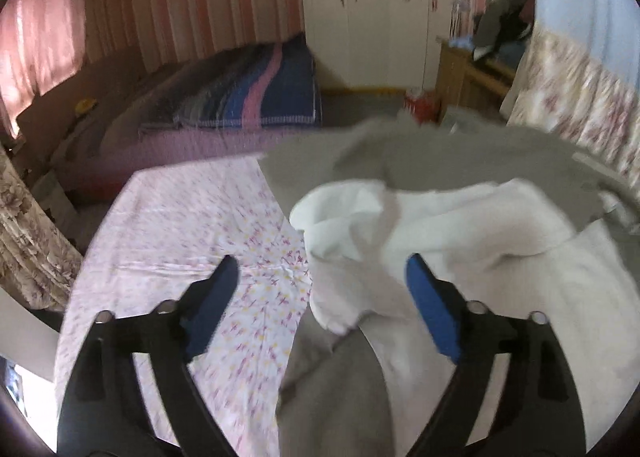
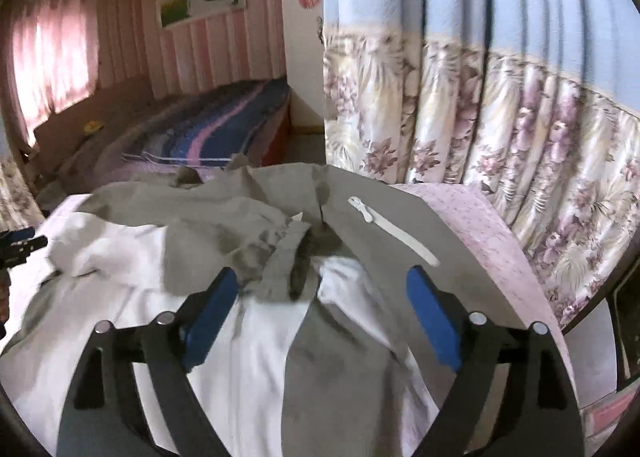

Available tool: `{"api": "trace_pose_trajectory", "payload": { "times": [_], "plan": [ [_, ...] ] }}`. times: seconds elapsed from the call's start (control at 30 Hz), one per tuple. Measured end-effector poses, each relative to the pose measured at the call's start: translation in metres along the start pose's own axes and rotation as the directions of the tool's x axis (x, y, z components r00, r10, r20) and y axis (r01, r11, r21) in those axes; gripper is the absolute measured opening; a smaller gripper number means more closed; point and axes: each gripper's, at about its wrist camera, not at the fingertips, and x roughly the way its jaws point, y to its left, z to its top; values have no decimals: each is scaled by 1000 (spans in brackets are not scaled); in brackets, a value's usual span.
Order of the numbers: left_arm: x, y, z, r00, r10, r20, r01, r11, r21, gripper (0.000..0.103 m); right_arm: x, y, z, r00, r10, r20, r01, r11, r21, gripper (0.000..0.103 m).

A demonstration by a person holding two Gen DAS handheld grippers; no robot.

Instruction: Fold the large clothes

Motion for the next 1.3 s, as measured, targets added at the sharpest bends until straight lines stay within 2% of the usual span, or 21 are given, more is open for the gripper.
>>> {"api": "trace_pose_trajectory", "payload": {
  "times": [0.1,0.23,0.33,0.47,0.6,0.73,0.87,1.0,1.13,1.2,1.3],
  "plan": [
    [-55,0,-15,998,-14,60,16,999,-28,99,-50,-6,-15,999,19,26,-19,1000,-13,93],
    [-113,-5,-47,994,-24,111,27,999,-27,100,-108,-26,-40,998,5,55,-2,999,-50,96],
    [-147,-6,-72,988,-30,152,34,999,-21,100,-144,-58,-65,991,-110,72,112,993,-26,98],
    [-173,3,-109,986,-4,166,15,998,-63,100,-174,-113,-100,977,-213,7,211,974,87,99],
    [-179,12,-135,990,16,140,-2,995,-102,100,-187,-144,-133,967,-253,-40,256,951,171,99],
    [-184,19,-153,993,27,116,-13,992,-125,100,-191,-152,-161,973,-225,-56,232,947,223,99],
    [-189,26,-167,996,22,88,-7,986,-167,100,-181,-151,-175,976,-202,-76,214,950,226,99],
    [-188,23,-169,998,25,64,-15,988,-154,100,-172,-154,-182,977,-183,-105,204,946,251,99],
    [-193,22,-164,997,34,74,-23,989,-149,100,-174,-171,-186,980,-174,-94,195,928,318,99],
    [-194,23,-161,996,47,73,-35,987,-158,100,-172,-174,-185,973,-212,-92,229,928,292,99],
    [-192,24,-156,996,51,73,-38,987,-159,100,-159,-179,-186,976,-193,-104,215,936,280,99]
  ]
}}
